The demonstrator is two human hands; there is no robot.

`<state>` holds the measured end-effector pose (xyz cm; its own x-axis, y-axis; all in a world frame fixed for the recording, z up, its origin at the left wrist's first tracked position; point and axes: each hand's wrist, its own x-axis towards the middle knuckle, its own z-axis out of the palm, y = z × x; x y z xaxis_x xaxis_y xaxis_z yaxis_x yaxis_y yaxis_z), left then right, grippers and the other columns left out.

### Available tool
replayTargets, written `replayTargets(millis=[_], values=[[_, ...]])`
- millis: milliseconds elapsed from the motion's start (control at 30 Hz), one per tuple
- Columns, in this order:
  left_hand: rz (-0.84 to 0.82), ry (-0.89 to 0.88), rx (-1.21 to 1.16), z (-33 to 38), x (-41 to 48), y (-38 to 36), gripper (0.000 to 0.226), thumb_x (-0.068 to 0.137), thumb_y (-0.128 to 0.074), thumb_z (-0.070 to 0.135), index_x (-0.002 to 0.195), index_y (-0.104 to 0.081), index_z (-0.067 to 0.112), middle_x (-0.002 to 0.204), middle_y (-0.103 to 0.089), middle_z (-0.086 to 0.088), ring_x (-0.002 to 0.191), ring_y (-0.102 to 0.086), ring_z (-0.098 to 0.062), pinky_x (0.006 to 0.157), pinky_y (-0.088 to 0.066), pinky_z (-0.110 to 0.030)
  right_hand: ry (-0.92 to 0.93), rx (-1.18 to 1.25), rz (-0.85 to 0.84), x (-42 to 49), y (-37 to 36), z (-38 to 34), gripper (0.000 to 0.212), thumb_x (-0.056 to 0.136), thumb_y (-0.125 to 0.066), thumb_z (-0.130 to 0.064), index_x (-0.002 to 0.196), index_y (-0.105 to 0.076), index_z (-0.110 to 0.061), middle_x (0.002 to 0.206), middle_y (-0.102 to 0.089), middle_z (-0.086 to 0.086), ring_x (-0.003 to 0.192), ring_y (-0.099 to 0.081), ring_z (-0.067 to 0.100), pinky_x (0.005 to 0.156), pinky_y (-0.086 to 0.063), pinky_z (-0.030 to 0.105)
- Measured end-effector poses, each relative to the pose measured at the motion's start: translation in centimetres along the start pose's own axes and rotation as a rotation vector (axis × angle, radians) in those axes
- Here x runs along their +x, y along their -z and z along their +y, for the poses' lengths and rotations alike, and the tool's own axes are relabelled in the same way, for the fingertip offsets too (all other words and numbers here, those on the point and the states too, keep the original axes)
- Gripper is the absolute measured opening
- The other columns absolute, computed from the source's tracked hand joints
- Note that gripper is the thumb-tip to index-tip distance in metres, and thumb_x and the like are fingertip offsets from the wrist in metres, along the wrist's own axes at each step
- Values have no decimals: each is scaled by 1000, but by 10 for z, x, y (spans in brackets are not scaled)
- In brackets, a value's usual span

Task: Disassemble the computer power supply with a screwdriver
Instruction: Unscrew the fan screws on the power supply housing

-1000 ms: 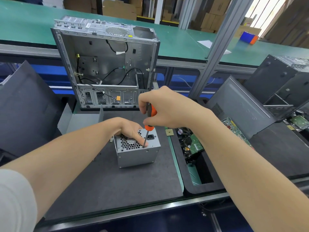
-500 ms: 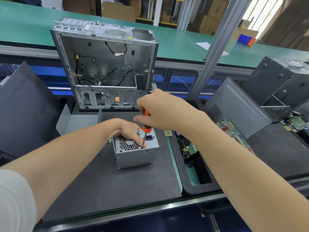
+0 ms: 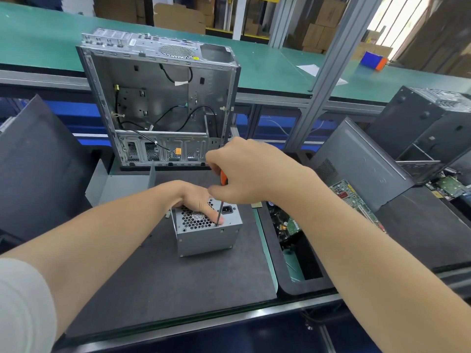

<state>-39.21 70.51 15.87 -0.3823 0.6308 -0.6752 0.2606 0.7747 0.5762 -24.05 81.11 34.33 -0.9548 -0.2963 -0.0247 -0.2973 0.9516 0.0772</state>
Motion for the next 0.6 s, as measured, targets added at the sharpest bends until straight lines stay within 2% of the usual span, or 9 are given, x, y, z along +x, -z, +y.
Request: replayTargets(millis=[67,133,200,267,367,433,500,567,600], values=[[-4,-7,10,0,1,0,94,78,-88,52,154,-43,22,151,-51,2,143,-47,-29,111,-43,-42,-93,-64,39,3,-2,-4,48,95,-58,-54,69,-37,-20,71,-34,-3,58,-35,16,49,-25,28],[-25,-24,-4,2,1,-1,93,77,-89,51,154,-46,20,157,-51,-7,144,-49,-34,118,-42,-52,-129,-58,56,7,-1,-5,51,99,-57,-51,67,-32,-20,71,-31,-1,57,-34,17,48,-21,27],[-29,-27,-2,2,0,0,95,77,-89,51,155,-45,20,159,-49,-9,145,-48,-33,118,-41,-53,-90,-46,28,11,-1,-3,39,98,-60,-45,76,-48,-16,71,-38,-1,62,-46,22,47,-26,26],[-9,-19,16,2,-2,0,100,76,-88,54,156,-41,17,161,-45,-6,142,-48,-29,115,-43,-45,4,-11,-40,11,4,-1,28,96,-65,-41,86,-58,-16,73,-48,-4,73,-56,24,49,-31,26],[43,-31,39,0,-2,0,113,75,-88,58,161,-30,15,166,-33,-4,150,-34,-28,116,-34,-38,173,67,-118,9,13,3,17,91,-73,-34,87,-63,-20,80,-59,-9,85,-57,15,63,-47,31],[42,-19,24,0,-1,0,101,80,-86,53,159,-36,15,164,-38,-4,151,-36,-28,114,-36,-37,234,100,-126,7,15,7,11,85,-78,-25,90,-68,-22,86,-63,-10,88,-56,11,70,-50,28],[38,-23,18,-1,0,0,92,80,-87,50,153,-43,17,158,-46,0,143,-45,-25,112,-42,-39,268,118,-124,6,16,10,16,81,-81,-17,90,-70,-25,90,-63,-12,88,-55,9,67,-45,20],[49,-42,27,-1,0,0,100,77,-88,53,156,-38,20,147,-42,12,134,-41,-16,106,-37,-36,294,126,-128,5,16,11,23,80,-79,-8,91,-71,-26,92,-64,-12,85,-54,6,70,-47,20],[51,-46,27,0,0,0,104,75,-89,55,157,-36,20,144,-41,12,131,-39,-15,104,-35,-34,299,128,-132,5,16,12,25,79,-78,-6,93,-71,-26,92,-64,-12,83,-54,3,72,-48,22]])
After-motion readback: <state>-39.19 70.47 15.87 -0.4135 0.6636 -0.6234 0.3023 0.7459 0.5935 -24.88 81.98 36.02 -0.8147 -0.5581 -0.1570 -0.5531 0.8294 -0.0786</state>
